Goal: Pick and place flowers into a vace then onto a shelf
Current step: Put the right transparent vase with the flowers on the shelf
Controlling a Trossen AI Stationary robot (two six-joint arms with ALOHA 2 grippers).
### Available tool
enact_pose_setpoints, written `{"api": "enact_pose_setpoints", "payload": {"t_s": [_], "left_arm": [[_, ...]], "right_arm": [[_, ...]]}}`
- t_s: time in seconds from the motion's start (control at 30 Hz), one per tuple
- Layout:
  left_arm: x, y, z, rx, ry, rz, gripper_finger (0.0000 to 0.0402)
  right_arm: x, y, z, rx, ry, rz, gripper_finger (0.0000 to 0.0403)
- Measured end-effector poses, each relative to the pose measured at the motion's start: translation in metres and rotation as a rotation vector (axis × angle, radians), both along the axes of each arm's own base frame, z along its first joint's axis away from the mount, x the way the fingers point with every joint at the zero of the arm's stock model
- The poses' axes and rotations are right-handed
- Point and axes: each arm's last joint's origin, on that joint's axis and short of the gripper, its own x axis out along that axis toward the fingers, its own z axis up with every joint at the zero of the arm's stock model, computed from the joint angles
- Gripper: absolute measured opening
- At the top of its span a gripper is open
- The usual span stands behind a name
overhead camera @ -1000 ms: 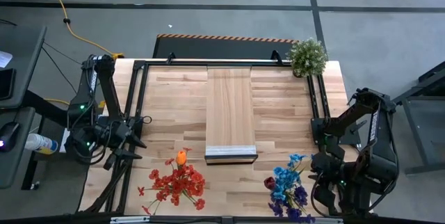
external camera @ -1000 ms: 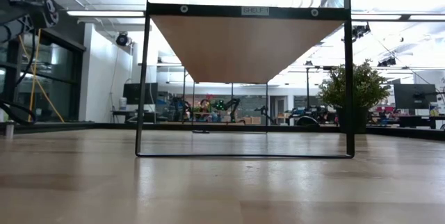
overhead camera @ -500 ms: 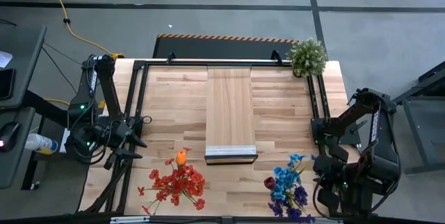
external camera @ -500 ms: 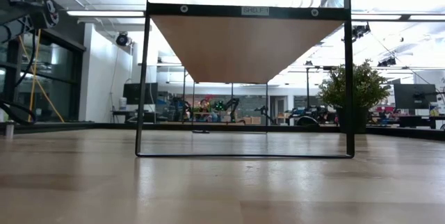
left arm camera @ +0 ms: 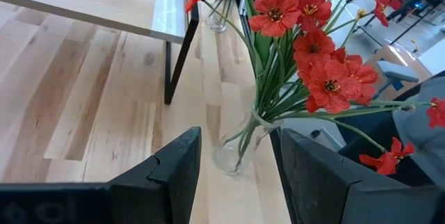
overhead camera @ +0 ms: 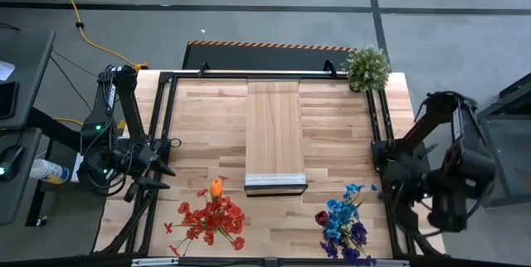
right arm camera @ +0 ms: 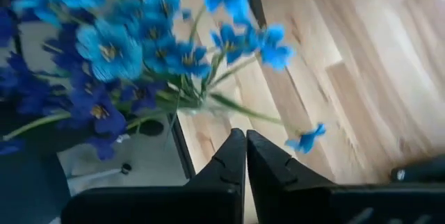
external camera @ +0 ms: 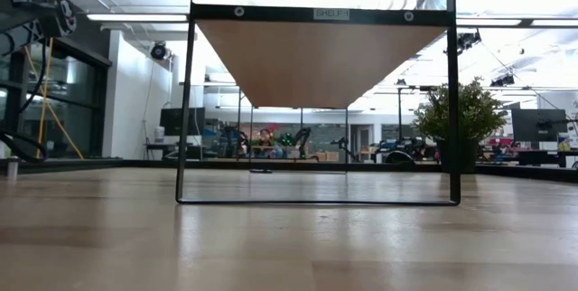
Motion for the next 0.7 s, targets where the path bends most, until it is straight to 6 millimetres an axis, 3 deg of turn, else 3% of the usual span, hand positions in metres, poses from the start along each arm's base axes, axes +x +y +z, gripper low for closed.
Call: {"api": "enact_pose_setpoints", "payload": {"t_s": [0.57,0.7], "left_arm": [[0.0,0.0,0.001,-0.009,-0.019,0.022,0.0232],[0.0,0.0,0.001,-0.013,-0.018,0.025,0.0232]], "right_arm": [[-0.014,-0.036,0.021,0.023,-0.111,0.09,0.0001],[-0.018,-0.047,0.011,-0.008,-0.117,0.095,0.0001]]}}
